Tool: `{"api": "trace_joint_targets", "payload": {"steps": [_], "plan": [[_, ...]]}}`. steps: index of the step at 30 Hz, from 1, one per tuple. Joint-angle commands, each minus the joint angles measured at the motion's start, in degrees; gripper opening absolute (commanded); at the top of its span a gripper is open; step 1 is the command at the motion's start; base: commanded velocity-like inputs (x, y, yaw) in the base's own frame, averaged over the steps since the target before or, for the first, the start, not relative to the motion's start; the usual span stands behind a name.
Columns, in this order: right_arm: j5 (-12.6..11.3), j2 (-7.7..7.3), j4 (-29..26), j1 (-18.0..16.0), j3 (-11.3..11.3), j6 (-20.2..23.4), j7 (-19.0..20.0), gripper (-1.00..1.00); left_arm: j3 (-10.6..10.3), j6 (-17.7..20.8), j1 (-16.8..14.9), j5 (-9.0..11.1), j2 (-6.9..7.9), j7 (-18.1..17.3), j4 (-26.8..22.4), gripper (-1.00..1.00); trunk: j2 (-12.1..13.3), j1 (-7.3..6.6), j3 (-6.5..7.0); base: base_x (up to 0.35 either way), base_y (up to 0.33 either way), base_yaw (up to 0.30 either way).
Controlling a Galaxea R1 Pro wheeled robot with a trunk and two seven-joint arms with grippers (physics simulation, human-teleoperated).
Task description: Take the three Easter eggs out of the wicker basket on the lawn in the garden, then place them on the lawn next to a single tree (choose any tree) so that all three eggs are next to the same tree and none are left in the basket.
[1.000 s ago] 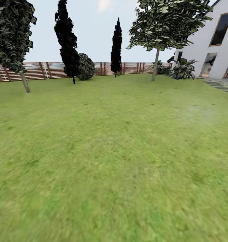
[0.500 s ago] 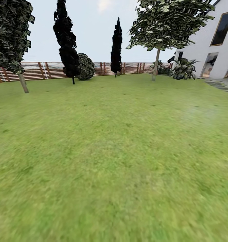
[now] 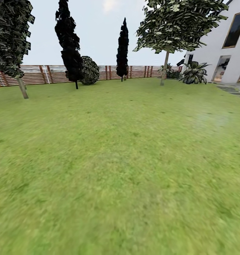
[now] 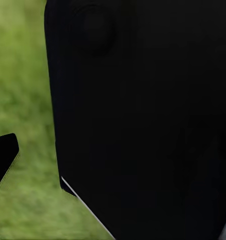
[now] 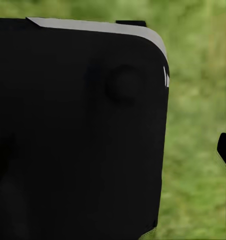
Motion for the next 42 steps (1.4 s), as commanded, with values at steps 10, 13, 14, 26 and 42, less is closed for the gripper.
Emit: {"api": "trace_joint_targets", "payload": {"steps": [10,13,14,26,42], "plan": [[0.0,-0.02,0.0,-0.1,0.0,-0.2,0.0,1.00,0.0,-0.1,0.0,0.1,0.00,-0.1,-0.1,1.00,0.0,0.03,-0.05,0.338,0.000,0.000],[0.0,0.13,0.1,0.0,0.0,-0.2,0.0,1.00,0.0,-0.1,0.0,0.1,0.00,-0.1,-0.1,1.00,0.0,0.03,-0.05,0.338,0.000,0.000],[0.0,0.15,0.1,0.0,0.0,-0.2,0.0,1.00,0.0,-0.1,0.0,0.1,0.00,-0.2,-0.1,1.00,0.0,0.03,-0.05,0.338,0.000,0.000],[0.0,0.01,0.1,0.0,0.0,-0.2,-0.1,1.00,0.0,-0.1,0.0,0.0,0.00,-0.2,0.0,1.00,0.0,0.03,-0.05,0.338,0.000,0.000],[0.0,-0.01,0.1,0.0,0.0,-0.2,-0.1,1.00,0.0,-0.1,0.0,0.1,0.00,-0.1,0.1,1.00,0.0,0.03,-0.05,0.338,0.000,0.000]]}}
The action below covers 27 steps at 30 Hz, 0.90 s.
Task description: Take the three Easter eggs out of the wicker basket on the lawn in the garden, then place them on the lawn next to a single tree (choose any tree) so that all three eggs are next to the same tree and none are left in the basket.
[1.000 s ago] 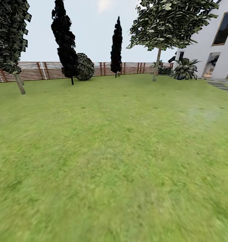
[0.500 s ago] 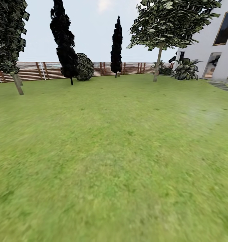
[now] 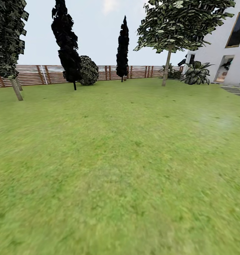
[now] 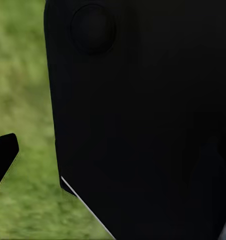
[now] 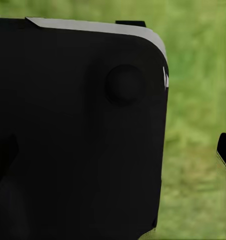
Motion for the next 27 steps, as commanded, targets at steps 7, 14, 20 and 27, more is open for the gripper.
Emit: {"api": "trace_joint_targets", "payload": {"steps": [7,14,20,27], "plan": [[0.0,0.00,0.1,0.0,0.0,-0.2,0.0,1.00,0.0,-0.1,0.0,0.1,0.00,-0.1,0.0,1.00,0.0,0.03,-0.05,0.338,0.000,0.000],[0.0,0.00,0.1,0.0,0.0,-0.2,0.0,1.00,0.0,-0.1,0.0,0.1,0.00,-0.1,0.0,1.00,0.0,0.03,-0.05,0.338,0.000,0.000],[0.0,-0.01,0.1,0.0,0.0,-0.2,0.0,1.00,0.0,-0.1,0.0,0.1,-0.02,-0.1,0.0,1.00,0.0,0.03,-0.05,0.338,0.000,0.000],[0.0,0.01,0.1,0.0,0.0,-0.2,0.0,1.00,0.0,-0.1,0.0,0.1,0.00,-0.1,0.0,1.00,0.0,0.03,-0.05,0.338,0.000,0.000]]}}
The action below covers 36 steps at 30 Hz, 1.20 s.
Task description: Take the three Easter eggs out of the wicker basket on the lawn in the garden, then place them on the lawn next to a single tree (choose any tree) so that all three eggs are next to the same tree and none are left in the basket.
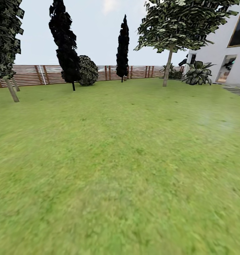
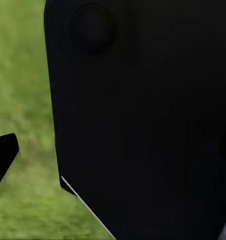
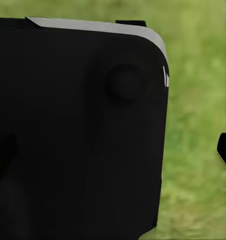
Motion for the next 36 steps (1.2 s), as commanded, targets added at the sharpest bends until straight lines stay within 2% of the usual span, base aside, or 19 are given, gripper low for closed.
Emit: {"api": "trace_joint_targets", "payload": {"steps": [1,36], "plan": [[0.0,0.00,0.1,0.0,0.0,-0.2,0.0,1.00,0.0,-0.1,0.0,0.1,0.00,-0.1,0.0,1.00,0.0,0.03,-0.05,0.338,0.000,0.000],[0.0,-0.01,0.1,-0.1,0.0,-0.2,0.0,1.00,0.1,-0.1,0.0,0.1,0.00,-0.1,0.0,1.00,0.0,0.03,-0.05,0.338,0.000,0.000]]}}
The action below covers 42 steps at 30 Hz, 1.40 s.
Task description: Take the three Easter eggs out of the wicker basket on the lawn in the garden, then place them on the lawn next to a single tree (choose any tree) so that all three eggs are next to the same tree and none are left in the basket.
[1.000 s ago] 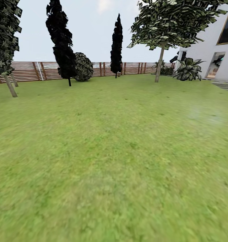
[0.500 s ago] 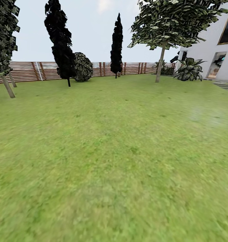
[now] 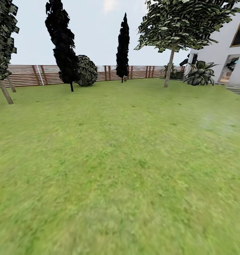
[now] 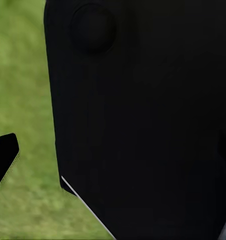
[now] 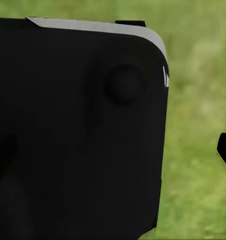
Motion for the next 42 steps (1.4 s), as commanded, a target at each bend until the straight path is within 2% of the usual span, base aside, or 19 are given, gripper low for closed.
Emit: {"api": "trace_joint_targets", "payload": {"steps": [1,42], "plan": [[0.0,-0.01,0.1,0.0,0.0,-0.2,0.0,1.00,0.0,-0.1,0.0,0.1,0.00,-0.1,0.0,1.00,0.0,0.03,-0.05,0.338,0.000,0.000],[0.0,0.00,0.1,-0.1,0.0,-0.2,0.0,1.00,0.1,-0.1,0.0,0.1,0.00,-0.1,0.0,1.00,0.0,0.03,-0.05,0.338,0.000,0.000]]}}
